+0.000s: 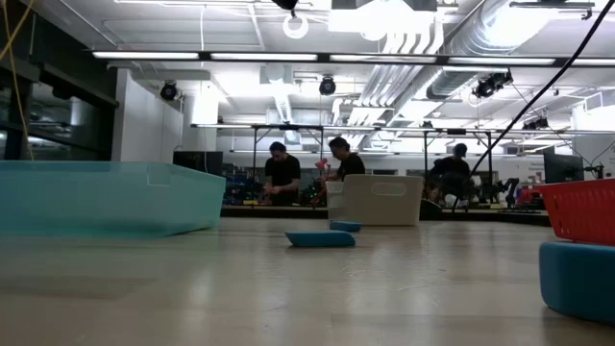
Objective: Pick & Place School Supplies
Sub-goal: Put the blue eraser into the red bin
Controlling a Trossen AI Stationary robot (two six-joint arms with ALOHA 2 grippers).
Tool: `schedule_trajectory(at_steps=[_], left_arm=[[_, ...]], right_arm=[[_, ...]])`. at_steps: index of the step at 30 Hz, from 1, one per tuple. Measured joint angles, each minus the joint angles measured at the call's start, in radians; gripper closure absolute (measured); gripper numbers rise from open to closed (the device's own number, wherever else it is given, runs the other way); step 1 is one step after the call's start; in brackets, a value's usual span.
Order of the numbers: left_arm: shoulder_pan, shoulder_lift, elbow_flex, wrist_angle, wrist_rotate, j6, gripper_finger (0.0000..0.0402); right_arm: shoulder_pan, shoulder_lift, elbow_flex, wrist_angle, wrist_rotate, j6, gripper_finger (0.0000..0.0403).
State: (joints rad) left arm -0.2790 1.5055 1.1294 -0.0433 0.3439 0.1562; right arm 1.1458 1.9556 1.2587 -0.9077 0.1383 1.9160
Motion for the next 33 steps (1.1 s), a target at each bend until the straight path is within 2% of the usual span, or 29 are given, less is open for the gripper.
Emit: schedule_trajectory(at_steps=[6, 12, 21, 33], left_arm=[[0.000, 0.000, 0.000, 0.000, 0.000, 0.000, 0.0287], [0.000, 0.000, 0.000, 0.000, 0.000, 0.000, 0.0287], [0.000, 0.000, 0.000, 0.000, 0.000, 0.000, 0.0287], [0.000, 0.000, 0.000, 0.000, 0.000, 0.001, 0.0287]], right_arm=[[0.000, 0.000, 0.000, 0.000, -0.002, 0.000, 0.0316], [0.000, 0.000, 0.000, 0.000, -0.002, 0.000, 0.0331], [-0.004, -0.009, -0.003, -0.002, 0.007, -0.003, 0.0332], [-0.064, -0.167, -0.002, -0.129, 0.126, -0.005, 0.0334]])
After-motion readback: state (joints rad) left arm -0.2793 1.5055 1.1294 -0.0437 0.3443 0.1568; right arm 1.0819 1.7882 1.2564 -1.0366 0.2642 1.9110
